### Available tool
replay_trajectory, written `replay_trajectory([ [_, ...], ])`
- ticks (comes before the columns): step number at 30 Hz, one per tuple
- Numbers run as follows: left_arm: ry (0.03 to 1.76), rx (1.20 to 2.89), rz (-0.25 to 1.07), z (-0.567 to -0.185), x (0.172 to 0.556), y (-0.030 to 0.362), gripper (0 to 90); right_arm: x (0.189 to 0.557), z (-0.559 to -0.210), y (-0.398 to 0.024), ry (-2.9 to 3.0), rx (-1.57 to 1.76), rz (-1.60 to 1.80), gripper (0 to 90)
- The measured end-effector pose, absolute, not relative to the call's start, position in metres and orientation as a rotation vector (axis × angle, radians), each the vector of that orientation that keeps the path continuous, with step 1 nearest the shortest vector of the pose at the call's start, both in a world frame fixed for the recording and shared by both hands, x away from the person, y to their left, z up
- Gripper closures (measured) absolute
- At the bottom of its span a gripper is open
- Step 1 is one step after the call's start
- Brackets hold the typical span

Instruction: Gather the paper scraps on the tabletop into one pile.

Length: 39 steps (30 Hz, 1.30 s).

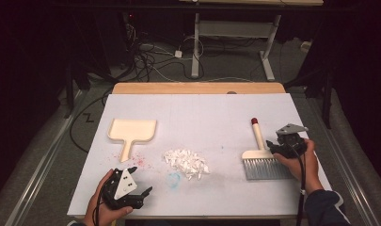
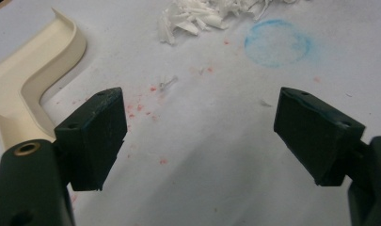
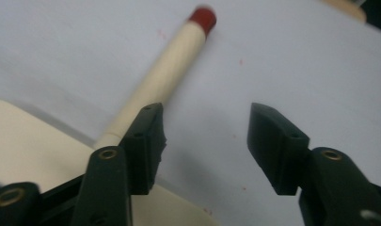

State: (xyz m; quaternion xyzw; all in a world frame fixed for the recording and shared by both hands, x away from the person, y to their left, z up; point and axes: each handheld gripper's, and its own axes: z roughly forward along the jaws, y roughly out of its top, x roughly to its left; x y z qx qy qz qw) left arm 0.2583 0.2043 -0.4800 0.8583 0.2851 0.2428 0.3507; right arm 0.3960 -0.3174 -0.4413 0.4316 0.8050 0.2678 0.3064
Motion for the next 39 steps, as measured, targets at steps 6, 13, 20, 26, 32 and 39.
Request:
replay_trajectory([
  [6, 0.731, 2.216, 0.646, -0.477, 0.254, 0.204, 16.9, 0.331, -0.411, -0.315, 2.001, 0.97, 1.078, 35.0],
  [13, 0.694, 2.217, 0.661, -0.478, 0.251, 0.198, 16.9, 0.274, -0.434, -0.284, 2.015, 0.786, 1.092, 27.0],
  [20, 0.688, 2.221, 0.656, -0.479, 0.253, 0.196, 16.9, 0.268, -0.438, -0.279, 2.021, 0.776, 1.055, 26.3],
  [26, 0.696, 2.222, 0.657, -0.479, 0.253, 0.197, 16.9, 0.272, -0.438, -0.282, 2.013, 0.801, 1.046, 26.3],
  [32, 0.698, 2.232, 0.645, -0.481, 0.256, 0.196, 16.9, 0.272, -0.438, -0.28, 2.024, 0.787, 1.01, 26.3],
  [39, 0.701, 2.235, 0.646, -0.481, 0.256, 0.196, 16.9, 0.272, -0.437, -0.28, 2.014, 0.789, 1.006, 26.3],
])
